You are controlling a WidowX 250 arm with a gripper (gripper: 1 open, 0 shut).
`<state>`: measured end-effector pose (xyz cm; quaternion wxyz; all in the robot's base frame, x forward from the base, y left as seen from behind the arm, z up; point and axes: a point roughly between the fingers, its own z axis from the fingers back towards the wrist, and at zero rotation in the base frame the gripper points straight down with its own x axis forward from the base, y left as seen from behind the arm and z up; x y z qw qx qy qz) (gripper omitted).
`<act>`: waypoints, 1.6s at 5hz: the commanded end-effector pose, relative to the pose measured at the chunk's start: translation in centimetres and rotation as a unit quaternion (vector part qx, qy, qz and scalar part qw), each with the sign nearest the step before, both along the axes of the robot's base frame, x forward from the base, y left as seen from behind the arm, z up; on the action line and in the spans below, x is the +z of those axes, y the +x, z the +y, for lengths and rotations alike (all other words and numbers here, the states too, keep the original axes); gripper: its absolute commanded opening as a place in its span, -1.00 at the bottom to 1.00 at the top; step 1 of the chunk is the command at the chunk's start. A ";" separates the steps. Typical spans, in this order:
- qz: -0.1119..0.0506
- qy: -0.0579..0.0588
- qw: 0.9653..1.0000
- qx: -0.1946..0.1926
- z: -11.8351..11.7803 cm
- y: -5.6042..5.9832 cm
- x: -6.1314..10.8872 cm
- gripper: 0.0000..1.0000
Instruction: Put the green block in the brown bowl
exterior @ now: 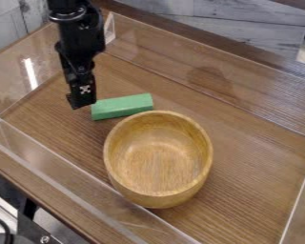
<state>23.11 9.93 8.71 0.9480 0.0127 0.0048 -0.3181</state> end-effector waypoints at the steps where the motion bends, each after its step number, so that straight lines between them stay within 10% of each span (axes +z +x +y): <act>1: -0.033 0.009 0.999 -0.019 -0.1 1.8 0.8 1.00; 8: -0.052 0.002 0.997 -0.060 -0.8 5.0 -3.6 1.00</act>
